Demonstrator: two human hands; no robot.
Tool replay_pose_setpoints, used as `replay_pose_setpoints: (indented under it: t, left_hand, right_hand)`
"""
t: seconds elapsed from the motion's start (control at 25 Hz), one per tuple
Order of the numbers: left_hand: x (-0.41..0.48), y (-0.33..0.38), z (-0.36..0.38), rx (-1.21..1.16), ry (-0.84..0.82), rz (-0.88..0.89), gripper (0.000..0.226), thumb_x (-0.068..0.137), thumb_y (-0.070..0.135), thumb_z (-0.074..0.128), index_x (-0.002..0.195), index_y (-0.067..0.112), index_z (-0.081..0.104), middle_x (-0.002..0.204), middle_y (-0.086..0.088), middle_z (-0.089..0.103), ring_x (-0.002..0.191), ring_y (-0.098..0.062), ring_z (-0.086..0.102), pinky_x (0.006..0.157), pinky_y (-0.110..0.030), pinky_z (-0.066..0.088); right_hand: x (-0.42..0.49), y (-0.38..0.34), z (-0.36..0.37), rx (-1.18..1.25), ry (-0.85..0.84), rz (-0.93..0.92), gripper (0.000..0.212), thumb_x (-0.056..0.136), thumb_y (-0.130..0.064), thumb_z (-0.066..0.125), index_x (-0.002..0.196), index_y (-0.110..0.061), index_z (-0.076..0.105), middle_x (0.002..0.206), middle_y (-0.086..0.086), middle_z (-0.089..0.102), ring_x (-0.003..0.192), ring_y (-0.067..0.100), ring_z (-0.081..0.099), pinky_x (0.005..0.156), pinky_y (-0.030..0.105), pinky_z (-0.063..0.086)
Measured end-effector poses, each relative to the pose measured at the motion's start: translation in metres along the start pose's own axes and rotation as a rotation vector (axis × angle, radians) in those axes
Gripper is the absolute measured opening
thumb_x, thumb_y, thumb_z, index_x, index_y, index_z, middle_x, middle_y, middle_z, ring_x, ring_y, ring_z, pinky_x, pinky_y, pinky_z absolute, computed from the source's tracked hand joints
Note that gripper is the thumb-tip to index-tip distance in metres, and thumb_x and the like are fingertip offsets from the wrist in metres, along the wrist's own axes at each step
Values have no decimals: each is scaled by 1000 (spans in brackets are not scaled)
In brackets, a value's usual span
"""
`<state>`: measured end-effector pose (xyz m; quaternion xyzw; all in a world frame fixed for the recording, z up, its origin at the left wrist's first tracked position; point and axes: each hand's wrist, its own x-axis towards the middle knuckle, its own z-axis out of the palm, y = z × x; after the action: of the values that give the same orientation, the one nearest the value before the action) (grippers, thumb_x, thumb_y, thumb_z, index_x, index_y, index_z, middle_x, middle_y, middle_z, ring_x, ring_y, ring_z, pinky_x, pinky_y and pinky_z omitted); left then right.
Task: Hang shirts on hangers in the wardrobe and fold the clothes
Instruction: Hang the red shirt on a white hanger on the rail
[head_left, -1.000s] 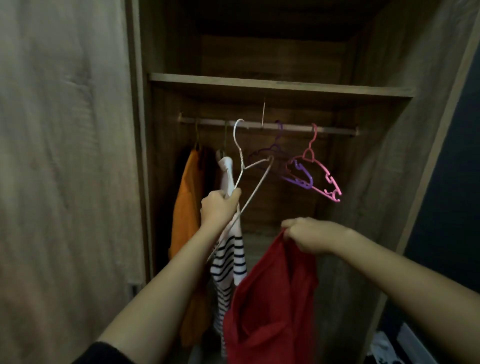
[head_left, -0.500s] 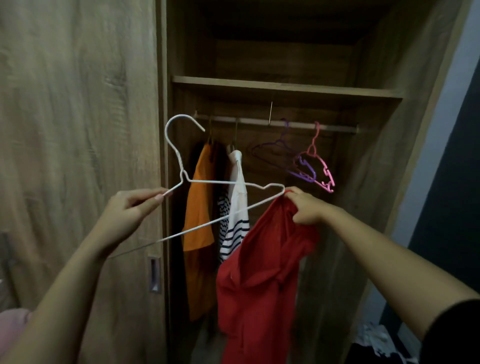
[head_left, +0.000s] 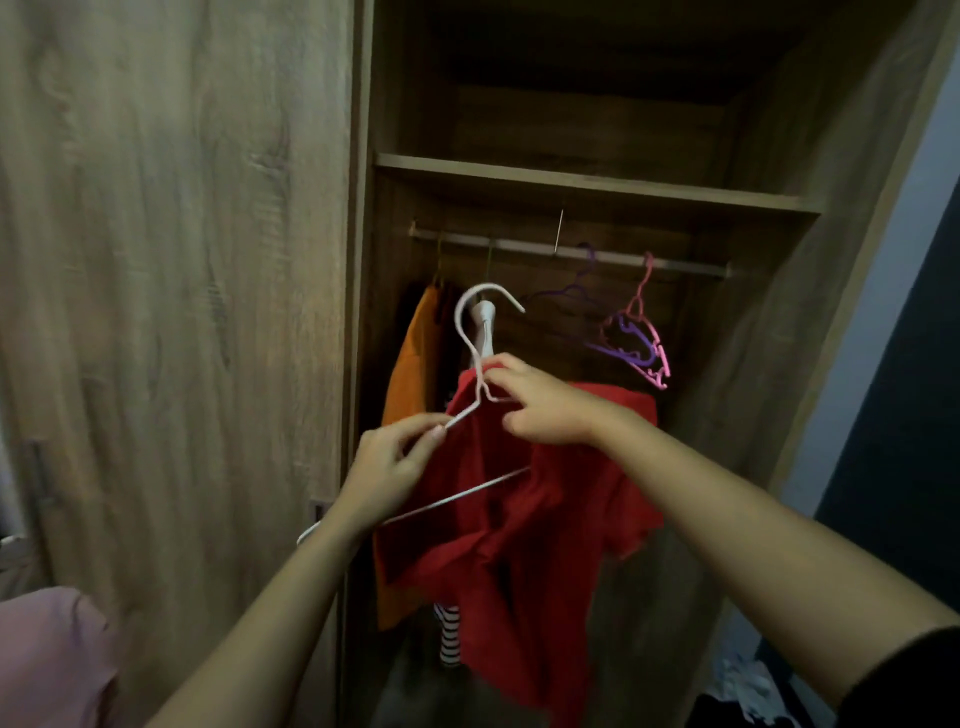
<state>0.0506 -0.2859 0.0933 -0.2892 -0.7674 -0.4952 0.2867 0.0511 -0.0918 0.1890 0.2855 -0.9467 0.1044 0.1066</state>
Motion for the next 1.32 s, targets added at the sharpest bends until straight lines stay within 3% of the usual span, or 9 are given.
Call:
replay_pose_setpoints:
  t: [0.12, 0.28, 0.52, 0.6, 0.8, 0.96, 1.12, 1.2, 1.32]
  left_hand:
    - [10, 5, -4, 15, 159, 71, 13, 89, 32, 56, 95, 30, 67, 83, 26, 68, 80, 5, 64, 74, -19, 49]
    - [-8, 11, 21, 537, 488, 181, 20, 84, 35, 54, 101, 24, 57, 103, -5, 55, 90, -23, 49, 74, -37, 35]
    - [-92, -39, 74, 720, -327, -297, 50, 74, 39, 54, 122, 50, 47, 138, 0, 27, 119, -25, 37, 89, -49, 39]
    - [-79, -55, 57, 592, -576, -276, 50, 77, 35, 50, 125, 47, 47, 138, 4, 28, 127, -20, 33, 99, -44, 39]
    - [-52, -35, 56, 122, -598, -313, 48, 88, 5, 46, 87, 52, 60, 121, 12, 41, 112, 2, 42, 97, -8, 32]
    - [-59, -27, 98, 152, -674, -480, 44, 99, 42, 35, 91, 19, 72, 110, -6, 67, 112, -21, 58, 96, -27, 40]
    - [-38, -37, 86, 119, -423, -736, 17, 90, 20, 58, 102, 12, 68, 89, -9, 69, 77, -15, 66, 61, -18, 45]
    - [-16, -33, 67, 23, -491, -797, 31, 84, 0, 56, 114, 6, 60, 62, -5, 57, 38, -5, 51, 35, -14, 35]
    - [9, -23, 34, 64, -559, -812, 31, 83, -8, 49, 108, 4, 63, 35, 3, 46, 19, -3, 33, 28, -9, 23]
  right_hand:
    - [-12, 11, -2, -485, 290, -88, 29, 91, -49, 29, 106, -31, 47, 105, -2, 62, 90, 27, 64, 60, 32, 40]
    - [-13, 16, -5, -540, 347, -71, 32, 93, -51, 20, 98, -27, 40, 98, 3, 65, 80, 36, 65, 54, 34, 37]
    - [-24, 33, -30, -502, 440, -17, 42, 89, -54, 19, 91, -22, 46, 89, 6, 66, 76, 37, 65, 56, 42, 48]
    - [-34, 46, -35, -480, 415, 16, 40, 86, -56, 14, 88, -25, 40, 85, 7, 64, 75, 36, 64, 58, 44, 50]
    - [-48, 57, -35, -458, 471, 44, 59, 86, -55, 12, 98, -14, 53, 85, 9, 65, 77, 35, 63, 58, 39, 44]
    - [-49, 47, -48, -505, 474, 36, 46, 95, -47, 25, 99, -12, 54, 88, 10, 65, 81, 35, 62, 58, 33, 33]
    - [-70, 62, -56, -561, 456, 26, 49, 90, -52, 17, 94, -17, 49, 88, 7, 63, 79, 34, 63, 56, 34, 37]
    - [-84, 75, -48, -593, 395, 49, 51, 86, -55, 12, 97, -20, 47, 93, 5, 63, 80, 33, 64, 55, 36, 43]
    - [-102, 95, -38, -654, 322, 118, 47, 86, -56, 11, 100, -25, 43, 96, 2, 63, 76, 32, 66, 53, 35, 43]
